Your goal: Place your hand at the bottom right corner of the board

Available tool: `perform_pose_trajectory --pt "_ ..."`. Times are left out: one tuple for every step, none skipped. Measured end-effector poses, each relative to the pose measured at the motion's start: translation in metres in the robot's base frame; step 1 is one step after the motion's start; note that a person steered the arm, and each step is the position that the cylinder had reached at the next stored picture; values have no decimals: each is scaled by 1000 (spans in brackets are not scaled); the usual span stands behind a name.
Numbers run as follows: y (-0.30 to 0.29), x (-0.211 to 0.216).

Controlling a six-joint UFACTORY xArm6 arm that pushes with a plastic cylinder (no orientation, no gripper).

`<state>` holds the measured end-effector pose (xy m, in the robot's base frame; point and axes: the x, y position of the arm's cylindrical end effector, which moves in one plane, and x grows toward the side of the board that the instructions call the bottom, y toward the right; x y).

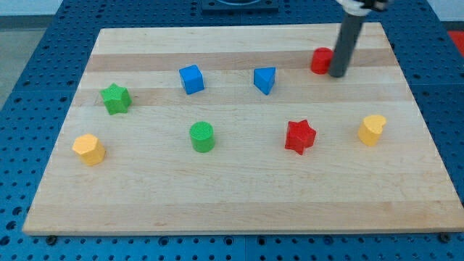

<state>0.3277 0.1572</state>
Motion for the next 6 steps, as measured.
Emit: perform_pose_trajectory --pt "-51 -16" --pt "-31 -12" --pt "33 22" --pt "103 51" --pt "159 91" --pt "178 148"
